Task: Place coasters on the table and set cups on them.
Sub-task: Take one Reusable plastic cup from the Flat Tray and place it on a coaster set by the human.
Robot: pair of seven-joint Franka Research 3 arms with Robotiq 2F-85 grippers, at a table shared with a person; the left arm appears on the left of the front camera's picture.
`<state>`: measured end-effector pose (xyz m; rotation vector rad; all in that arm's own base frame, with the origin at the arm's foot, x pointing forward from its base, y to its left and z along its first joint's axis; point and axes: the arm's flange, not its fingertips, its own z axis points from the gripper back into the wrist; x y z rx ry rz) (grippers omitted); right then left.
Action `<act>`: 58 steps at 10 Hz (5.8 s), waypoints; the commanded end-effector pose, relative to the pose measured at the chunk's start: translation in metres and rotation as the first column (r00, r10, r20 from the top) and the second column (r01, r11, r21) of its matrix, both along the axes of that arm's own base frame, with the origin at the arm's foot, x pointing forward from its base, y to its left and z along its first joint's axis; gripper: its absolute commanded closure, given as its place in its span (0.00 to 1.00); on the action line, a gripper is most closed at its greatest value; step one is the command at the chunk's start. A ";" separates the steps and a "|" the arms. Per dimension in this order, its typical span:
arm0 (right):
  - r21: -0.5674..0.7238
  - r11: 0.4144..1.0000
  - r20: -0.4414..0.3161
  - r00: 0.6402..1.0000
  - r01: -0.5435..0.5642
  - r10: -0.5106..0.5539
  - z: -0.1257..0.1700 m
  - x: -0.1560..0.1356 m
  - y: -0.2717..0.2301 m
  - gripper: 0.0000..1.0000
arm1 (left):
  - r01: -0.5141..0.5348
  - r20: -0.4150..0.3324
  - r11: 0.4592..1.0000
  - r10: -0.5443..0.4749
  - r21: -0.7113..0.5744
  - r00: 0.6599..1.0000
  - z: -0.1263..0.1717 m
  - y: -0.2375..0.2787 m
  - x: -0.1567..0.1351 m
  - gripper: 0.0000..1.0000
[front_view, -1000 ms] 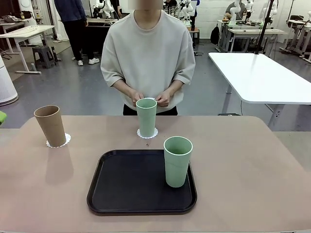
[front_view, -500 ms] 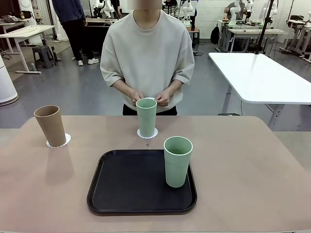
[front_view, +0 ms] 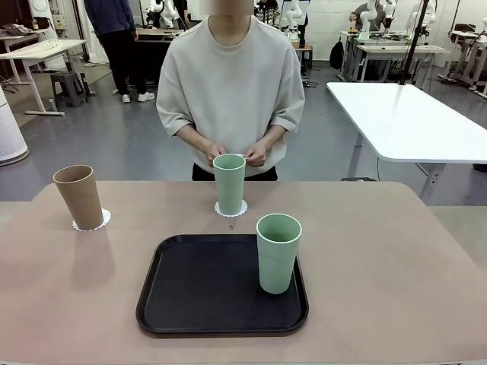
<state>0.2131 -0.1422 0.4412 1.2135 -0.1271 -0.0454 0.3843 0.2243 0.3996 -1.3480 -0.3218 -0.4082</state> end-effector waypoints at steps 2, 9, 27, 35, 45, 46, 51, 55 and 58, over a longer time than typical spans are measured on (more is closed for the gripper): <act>0.012 1.000 0.005 1.000 -0.004 0.004 0.000 0.000 0.000 0.00 | -0.065 -0.040 0.991 0.070 0.117 0.997 0.013 0.000 -0.002 0.00; 0.012 1.000 0.005 1.000 -0.004 0.004 0.000 0.000 0.000 0.00 | -0.098 -0.031 0.989 0.102 0.108 0.994 0.014 0.005 0.001 0.00; -0.765 0.644 0.056 0.996 0.002 0.064 0.130 0.094 0.074 0.00 | -0.098 -0.031 0.989 0.102 0.108 0.994 0.014 0.005 0.001 0.00; -0.896 0.412 0.050 0.886 -0.164 0.461 0.057 0.131 0.159 0.00 | -0.098 -0.031 0.989 0.102 0.108 0.994 0.014 0.005 0.001 0.00; -0.760 0.578 0.465 0.373 -0.296 0.803 0.040 0.180 0.166 0.00 | -0.098 -0.031 0.989 0.102 0.108 0.994 0.014 0.005 0.001 0.00; -0.714 0.617 0.538 0.305 -0.331 0.786 0.028 0.188 0.168 0.00 | -0.098 -0.031 0.989 0.102 0.108 0.994 0.014 0.005 0.001 0.00; -0.521 0.699 0.766 0.093 -0.490 0.636 -0.028 0.185 0.163 0.00 | -0.098 -0.031 0.989 0.102 0.108 0.994 0.014 0.005 0.001 0.00; -0.491 0.708 0.781 0.103 -0.508 0.616 -0.045 0.172 0.159 0.00 | -0.098 -0.031 0.989 0.102 0.108 0.994 0.014 0.005 0.001 0.00; -0.491 0.708 0.781 0.103 -0.508 0.616 -0.045 0.172 0.159 0.00 | -0.098 -0.031 0.989 0.102 0.108 0.994 0.014 0.005 0.001 0.00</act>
